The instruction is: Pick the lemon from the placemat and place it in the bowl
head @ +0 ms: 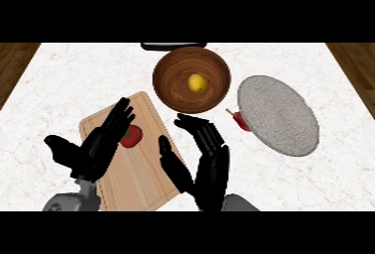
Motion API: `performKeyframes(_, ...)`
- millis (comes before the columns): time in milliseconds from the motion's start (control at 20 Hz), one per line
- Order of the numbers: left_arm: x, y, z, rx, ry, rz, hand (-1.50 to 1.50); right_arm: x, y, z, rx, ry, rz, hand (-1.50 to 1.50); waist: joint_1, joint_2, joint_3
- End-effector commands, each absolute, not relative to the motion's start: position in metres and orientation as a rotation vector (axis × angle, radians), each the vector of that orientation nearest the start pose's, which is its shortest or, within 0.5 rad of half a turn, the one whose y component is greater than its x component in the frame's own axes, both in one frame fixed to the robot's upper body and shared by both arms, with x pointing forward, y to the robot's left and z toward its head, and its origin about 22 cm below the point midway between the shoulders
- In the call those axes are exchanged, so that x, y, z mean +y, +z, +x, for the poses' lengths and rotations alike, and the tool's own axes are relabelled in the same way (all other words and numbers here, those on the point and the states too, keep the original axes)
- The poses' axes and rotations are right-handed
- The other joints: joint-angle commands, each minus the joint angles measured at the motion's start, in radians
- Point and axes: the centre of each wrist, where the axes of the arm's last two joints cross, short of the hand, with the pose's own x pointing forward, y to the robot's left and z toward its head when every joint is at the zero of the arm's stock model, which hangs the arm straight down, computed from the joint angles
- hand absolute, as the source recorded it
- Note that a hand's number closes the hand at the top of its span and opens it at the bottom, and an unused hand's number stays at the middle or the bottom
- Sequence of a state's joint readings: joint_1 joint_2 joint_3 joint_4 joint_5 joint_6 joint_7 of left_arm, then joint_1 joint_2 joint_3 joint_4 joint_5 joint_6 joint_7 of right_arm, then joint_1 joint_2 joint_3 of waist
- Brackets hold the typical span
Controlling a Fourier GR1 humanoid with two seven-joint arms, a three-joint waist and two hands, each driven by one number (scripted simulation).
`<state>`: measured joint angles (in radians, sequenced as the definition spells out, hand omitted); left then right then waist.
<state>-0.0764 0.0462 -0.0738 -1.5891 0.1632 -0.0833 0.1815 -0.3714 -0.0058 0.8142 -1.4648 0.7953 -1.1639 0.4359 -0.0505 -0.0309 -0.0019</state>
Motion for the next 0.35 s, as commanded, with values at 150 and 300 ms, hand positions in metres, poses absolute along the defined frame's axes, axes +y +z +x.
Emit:
performKeyframes(150,0.221,0.02,0.257,-1.47,-0.069,-0.188,0.0,-0.012,-0.006,0.087,-2.001,0.002,-0.469,1.5,-0.029,0.003,0.0)
performKeyframes(300,0.216,0.02,0.256,-1.456,-0.083,-0.225,0.0,0.0,-0.028,0.017,-1.922,0.081,-0.423,1.5,-0.009,0.013,0.001)
